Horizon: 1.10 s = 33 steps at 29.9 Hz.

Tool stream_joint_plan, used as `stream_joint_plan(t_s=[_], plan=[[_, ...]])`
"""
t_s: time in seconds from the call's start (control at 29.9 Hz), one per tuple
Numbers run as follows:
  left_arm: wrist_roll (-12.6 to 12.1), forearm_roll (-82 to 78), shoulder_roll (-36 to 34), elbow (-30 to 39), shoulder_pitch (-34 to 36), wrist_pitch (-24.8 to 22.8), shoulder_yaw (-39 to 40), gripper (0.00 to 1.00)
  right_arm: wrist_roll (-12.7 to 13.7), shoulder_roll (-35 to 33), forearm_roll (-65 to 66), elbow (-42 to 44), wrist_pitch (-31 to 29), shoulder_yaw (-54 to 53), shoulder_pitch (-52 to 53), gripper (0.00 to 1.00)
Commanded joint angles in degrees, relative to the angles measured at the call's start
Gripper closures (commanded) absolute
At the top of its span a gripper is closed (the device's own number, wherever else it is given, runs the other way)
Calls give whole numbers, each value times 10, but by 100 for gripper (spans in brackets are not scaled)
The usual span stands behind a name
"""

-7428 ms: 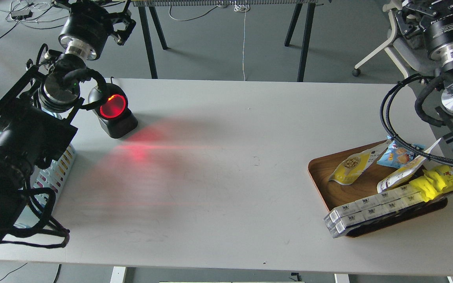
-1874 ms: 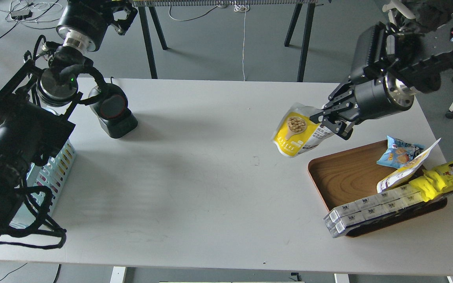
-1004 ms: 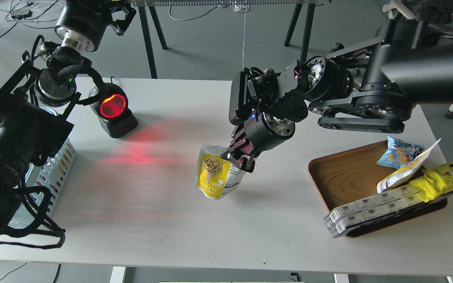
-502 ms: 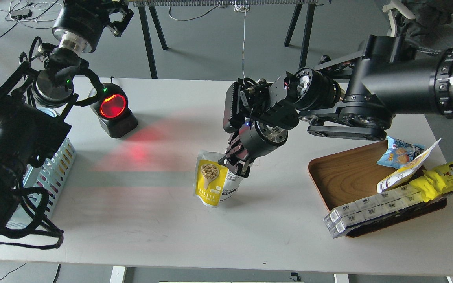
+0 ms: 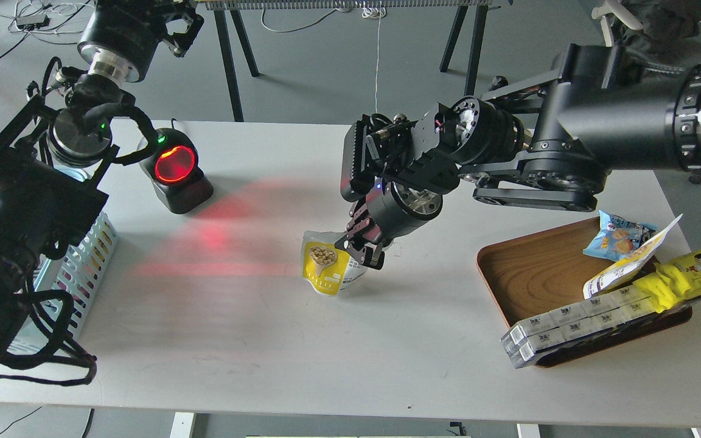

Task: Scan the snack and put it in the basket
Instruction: 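Lower the bag onto the table in front of the scanner, then open the right gripper and withdraw the right arm upward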

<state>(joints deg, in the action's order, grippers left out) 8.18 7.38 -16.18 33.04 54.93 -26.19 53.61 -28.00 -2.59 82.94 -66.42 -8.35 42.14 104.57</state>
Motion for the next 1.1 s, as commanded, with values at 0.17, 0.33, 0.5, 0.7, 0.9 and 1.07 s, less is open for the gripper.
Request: stream_joint_plan(t_s=[0.17,0.33,0.5,0.7,0.9,1.07], plan=[[0,0,0,0,0,-1,1,0,0,1,3,9,-1,4,-1,99],[0,0,-3,0,0,-1,0,0,0,1,3,9,-1,3,-1,97],[0,0,-3,0,-1,0,0,0,0,1,2,9,-1,3,-1,78],[0,1,-3,0,-1,-1,1,0,0,-5,0,2,-1,3,9,62],[-1,1,-13,0,-1,-1,1,0,0,-62,-9,-24,-1,-12,42,51],[-1,1,-21,1,-1,-1,0,0,0,-160,-46,-101,-4,-23,64,50]])
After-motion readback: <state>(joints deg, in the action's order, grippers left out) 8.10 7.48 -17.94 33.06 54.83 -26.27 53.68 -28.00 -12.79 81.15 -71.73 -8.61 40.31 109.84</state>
